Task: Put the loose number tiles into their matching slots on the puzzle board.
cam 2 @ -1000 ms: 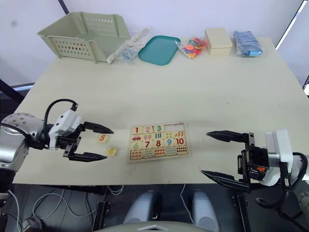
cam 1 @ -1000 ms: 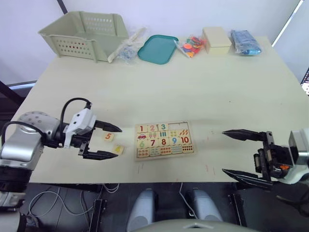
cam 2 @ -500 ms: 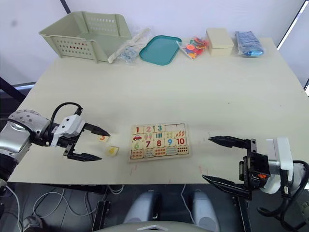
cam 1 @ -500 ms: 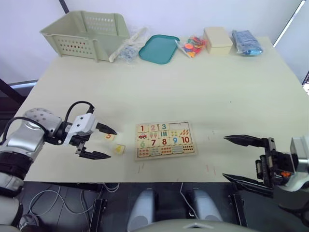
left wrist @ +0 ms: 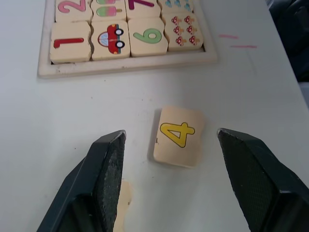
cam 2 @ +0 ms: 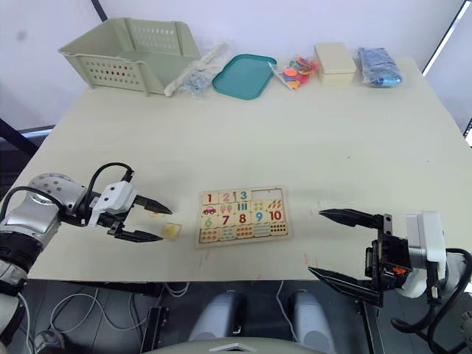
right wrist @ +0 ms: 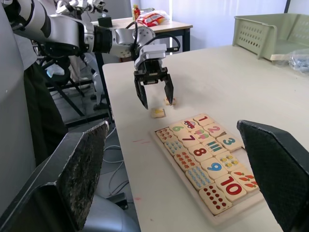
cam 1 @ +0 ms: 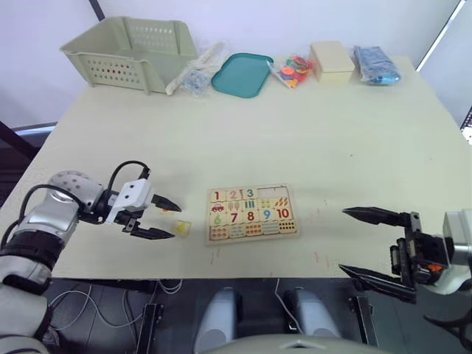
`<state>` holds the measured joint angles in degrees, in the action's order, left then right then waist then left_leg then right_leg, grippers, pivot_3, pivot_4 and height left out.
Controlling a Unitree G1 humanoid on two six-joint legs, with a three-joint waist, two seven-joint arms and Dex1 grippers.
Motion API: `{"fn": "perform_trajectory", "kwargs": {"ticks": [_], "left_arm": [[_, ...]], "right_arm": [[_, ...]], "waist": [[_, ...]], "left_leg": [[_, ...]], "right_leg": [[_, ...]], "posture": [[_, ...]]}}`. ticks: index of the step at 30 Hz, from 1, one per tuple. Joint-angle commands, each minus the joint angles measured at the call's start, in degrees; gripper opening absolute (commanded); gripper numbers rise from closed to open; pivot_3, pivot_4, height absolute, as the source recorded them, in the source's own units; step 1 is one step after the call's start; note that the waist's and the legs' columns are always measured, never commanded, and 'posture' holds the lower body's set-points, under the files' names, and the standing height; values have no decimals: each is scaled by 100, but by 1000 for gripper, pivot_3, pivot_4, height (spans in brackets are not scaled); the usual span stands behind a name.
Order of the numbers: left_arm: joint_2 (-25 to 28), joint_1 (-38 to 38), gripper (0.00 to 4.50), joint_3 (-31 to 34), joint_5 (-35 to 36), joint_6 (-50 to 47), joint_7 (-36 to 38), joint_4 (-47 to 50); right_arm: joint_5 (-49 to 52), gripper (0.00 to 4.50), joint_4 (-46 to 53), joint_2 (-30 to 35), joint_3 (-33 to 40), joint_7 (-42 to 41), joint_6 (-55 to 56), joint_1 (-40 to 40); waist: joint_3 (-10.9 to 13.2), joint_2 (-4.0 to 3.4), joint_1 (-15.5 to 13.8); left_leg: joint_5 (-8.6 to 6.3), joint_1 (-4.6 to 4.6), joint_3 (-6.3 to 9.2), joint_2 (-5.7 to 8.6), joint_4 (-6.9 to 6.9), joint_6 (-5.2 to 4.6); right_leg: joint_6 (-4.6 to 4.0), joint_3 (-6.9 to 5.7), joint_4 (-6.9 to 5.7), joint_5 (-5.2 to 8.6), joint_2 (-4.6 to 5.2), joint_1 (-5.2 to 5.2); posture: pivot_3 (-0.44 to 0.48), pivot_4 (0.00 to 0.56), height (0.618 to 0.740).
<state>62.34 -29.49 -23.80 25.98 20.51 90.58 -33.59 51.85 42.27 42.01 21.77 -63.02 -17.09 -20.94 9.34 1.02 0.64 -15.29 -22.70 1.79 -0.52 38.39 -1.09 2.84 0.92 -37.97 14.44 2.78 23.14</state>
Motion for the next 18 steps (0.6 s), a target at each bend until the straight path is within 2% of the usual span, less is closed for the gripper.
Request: {"fn": "perform_trajectory", "kwargs": {"ticks": [1, 18], "left_arm": [[10, -141, 3253, -89, -59, 296, 192, -227], [-104, -192, 3253, -384, 85, 719, 192, -671]], "right_arm": [[28, 4500, 207, -35, 98, 24, 133, -24], [40, 4500, 265, -32, 132, 40, 136, -124]], "waist": [[0, 0, -2], [-1, 0, -3]], "left_leg": [[0, 0, 1, 0, 0, 0], [0, 1, -1, 0, 1, 0]], "right_leg": [[0, -1, 0, 0, 0, 0], [0, 1, -1, 0, 2, 0]], "posture": [[0, 150, 740], [0, 150, 740]]}}
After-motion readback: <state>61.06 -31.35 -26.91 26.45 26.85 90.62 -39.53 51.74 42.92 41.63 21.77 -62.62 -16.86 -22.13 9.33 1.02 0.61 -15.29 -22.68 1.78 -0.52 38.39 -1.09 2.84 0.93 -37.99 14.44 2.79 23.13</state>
